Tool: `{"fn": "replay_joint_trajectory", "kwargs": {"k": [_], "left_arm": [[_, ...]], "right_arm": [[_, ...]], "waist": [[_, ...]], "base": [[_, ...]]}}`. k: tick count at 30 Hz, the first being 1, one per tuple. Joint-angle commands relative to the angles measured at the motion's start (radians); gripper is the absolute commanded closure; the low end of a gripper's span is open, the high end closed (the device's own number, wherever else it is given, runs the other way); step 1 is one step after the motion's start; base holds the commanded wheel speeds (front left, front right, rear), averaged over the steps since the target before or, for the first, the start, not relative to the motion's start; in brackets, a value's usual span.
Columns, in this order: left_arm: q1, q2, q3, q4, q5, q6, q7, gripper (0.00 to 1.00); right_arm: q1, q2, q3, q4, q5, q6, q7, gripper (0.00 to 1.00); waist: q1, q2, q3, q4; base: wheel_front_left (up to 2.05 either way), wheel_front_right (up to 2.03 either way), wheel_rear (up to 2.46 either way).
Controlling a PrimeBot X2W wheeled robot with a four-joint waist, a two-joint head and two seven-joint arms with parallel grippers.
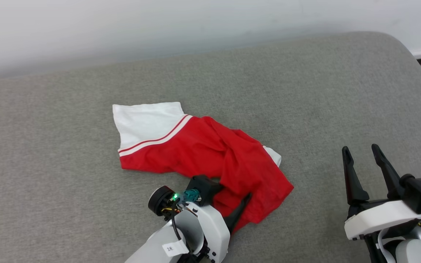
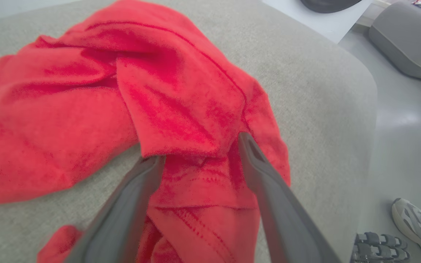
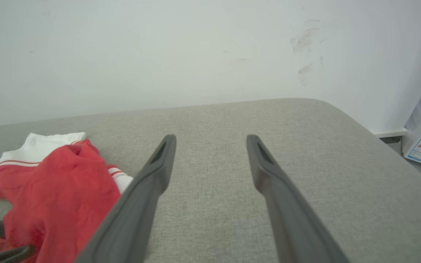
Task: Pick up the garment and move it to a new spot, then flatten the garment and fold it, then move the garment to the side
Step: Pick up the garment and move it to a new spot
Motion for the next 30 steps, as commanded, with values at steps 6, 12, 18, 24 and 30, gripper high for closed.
{"fn": "replay_joint_trajectory", "kwargs": {"k": [6,12,18,24,30], "left_arm": [[0.028,-0.003,0.031,-0.047,0.010,0.038,-0.125,0.00],[0.065,0.004,0.106,-0.090,-0.013,0.109,-0.202,0.00],[0.122,0.023,0.197,-0.128,-0.014,0.177,-0.232,0.00],[0.184,0.066,0.305,-0.184,0.018,0.232,-0.237,0.00],[0.256,0.100,0.401,-0.235,0.056,0.261,-0.237,0.00]], "right_arm": [[0.024,0.000,-0.009,-0.008,-0.013,0.000,0.021,0.00],[0.052,0.000,-0.011,-0.021,-0.024,0.000,0.045,0.00],[0.087,0.000,-0.008,-0.030,-0.031,0.000,0.068,0.00],[0.126,0.000,0.000,-0.047,-0.021,0.000,0.087,0.00],[0.148,0.000,-0.008,-0.049,-0.014,0.000,0.093,0.00]], "waist": [[-0.0001,0.0000,-0.069,0.059],[-0.0001,0.0000,-0.110,0.099],[-0.0001,0.0000,-0.150,0.134],[-0.0001,0.0000,-0.172,0.159],[-0.0001,0.0000,-0.186,0.175]], "base": [[0.00,0.00,0.00],[0.00,0.00,0.00],[0.00,0.00,0.00],[0.00,0.00,0.00],[0.00,0.00,0.00]]}}
